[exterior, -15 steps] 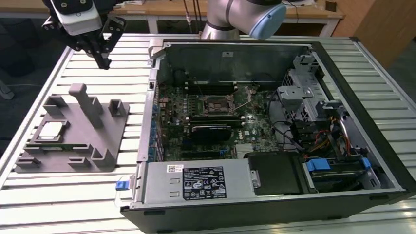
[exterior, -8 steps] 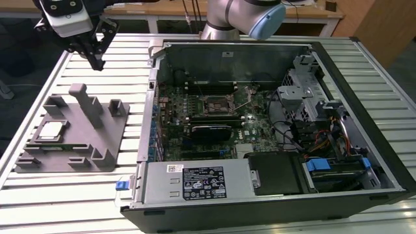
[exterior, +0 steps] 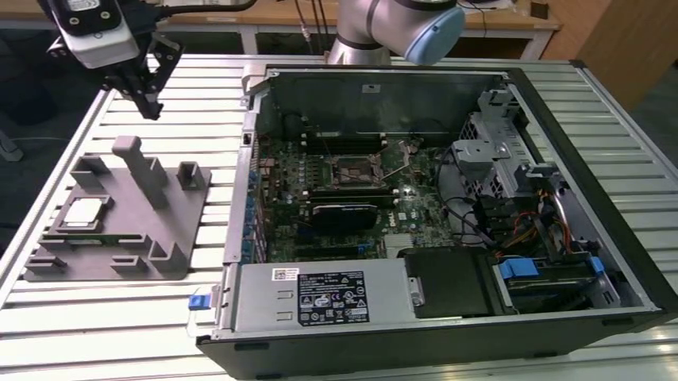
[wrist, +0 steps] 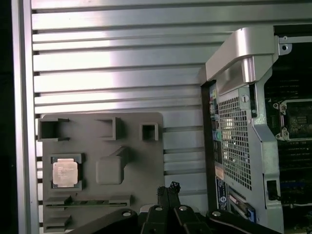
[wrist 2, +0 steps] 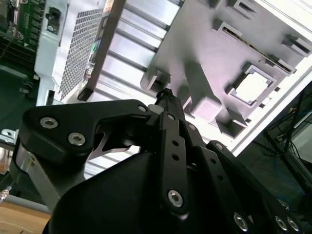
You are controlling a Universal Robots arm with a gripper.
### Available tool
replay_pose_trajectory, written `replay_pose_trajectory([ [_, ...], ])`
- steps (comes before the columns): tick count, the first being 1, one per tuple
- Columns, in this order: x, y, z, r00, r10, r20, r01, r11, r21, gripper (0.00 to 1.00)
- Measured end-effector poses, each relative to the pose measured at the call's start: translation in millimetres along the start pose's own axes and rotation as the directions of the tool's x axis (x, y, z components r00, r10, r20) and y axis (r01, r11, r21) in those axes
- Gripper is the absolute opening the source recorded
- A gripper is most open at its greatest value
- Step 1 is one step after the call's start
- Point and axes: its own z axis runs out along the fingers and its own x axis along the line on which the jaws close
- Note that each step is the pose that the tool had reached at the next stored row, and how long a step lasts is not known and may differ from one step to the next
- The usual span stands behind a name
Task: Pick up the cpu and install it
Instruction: 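Reach for the cpu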
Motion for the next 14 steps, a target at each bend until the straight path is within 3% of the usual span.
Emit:
replay_pose_trajectory([
  [14,41.5,-3.8,8.0,1.0000,0.000,0.0000,0.000,1.0000,0.0000,0.11],
])
